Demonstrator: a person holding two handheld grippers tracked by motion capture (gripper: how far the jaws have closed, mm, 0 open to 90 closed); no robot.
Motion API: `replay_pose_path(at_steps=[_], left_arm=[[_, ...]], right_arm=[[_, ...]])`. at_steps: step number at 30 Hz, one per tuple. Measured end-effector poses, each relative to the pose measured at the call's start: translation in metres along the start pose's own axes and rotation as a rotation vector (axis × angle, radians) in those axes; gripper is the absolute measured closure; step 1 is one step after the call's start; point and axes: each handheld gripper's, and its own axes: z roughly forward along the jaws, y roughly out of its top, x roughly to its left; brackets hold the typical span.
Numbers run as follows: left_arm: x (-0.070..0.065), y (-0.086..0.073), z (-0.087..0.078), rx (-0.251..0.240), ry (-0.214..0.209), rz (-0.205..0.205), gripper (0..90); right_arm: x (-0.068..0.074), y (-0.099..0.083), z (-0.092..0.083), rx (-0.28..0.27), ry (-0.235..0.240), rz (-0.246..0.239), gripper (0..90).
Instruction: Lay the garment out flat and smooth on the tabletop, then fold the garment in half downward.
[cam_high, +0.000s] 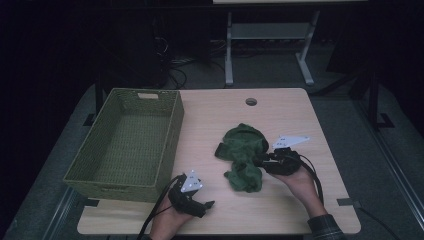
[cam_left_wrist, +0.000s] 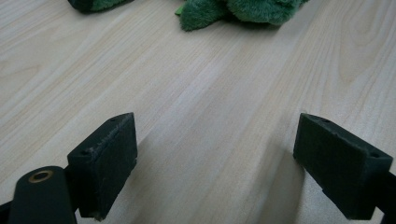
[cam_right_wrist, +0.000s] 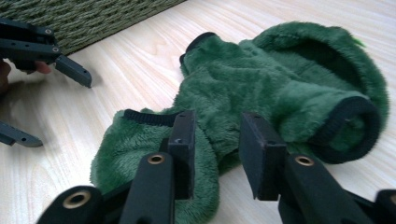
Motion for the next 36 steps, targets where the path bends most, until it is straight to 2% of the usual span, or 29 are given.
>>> replay_pose_path(at_steps=[7,11,14,18,20,23,25,28,34,36], left_arm=[[0.002,0.007,0.001,0.023,0.010,-0.004,13.8],[0.006,0.018,0.002,0.020,0.015,0.004,13.8],[0.010,0.028,0.002,0.016,0.011,0.004,14.0],[0.018,0.042,0.003,0.008,0.013,0.006,14.6],[0.022,0.049,0.003,0.003,0.007,0.017,16.4],[0.027,0.063,0.005,-0.004,-0.006,0.016,17.1],[0.030,0.070,0.006,0.000,-0.025,0.022,21.4],[0.035,0.082,0.010,-0.008,-0.032,0.013,21.5],[0.044,0.096,0.019,-0.016,-0.047,0.007,22.4],[0.047,0.100,0.024,-0.013,-0.047,0.001,22.5]], right_arm=[[-0.001,0.002,-0.005,0.001,-0.016,0.013,60.8],[-0.006,0.004,-0.010,-0.012,-0.017,0.025,58.9],[-0.009,0.006,-0.011,0.005,-0.028,0.022,57.0],[-0.015,0.011,-0.013,-0.004,-0.029,0.025,56.1],[-0.017,0.013,-0.013,-0.017,-0.033,0.030,55.9],[-0.021,0.017,-0.012,-0.004,-0.035,0.039,54.8],[-0.023,0.019,-0.012,-0.010,-0.035,0.038,54.6],[-0.027,0.022,-0.012,-0.019,-0.042,0.035,54.4],[-0.035,0.030,-0.012,-0.014,-0.056,0.044,53.1],[-0.038,0.032,-0.011,-0.035,-0.059,0.048,53.1]])
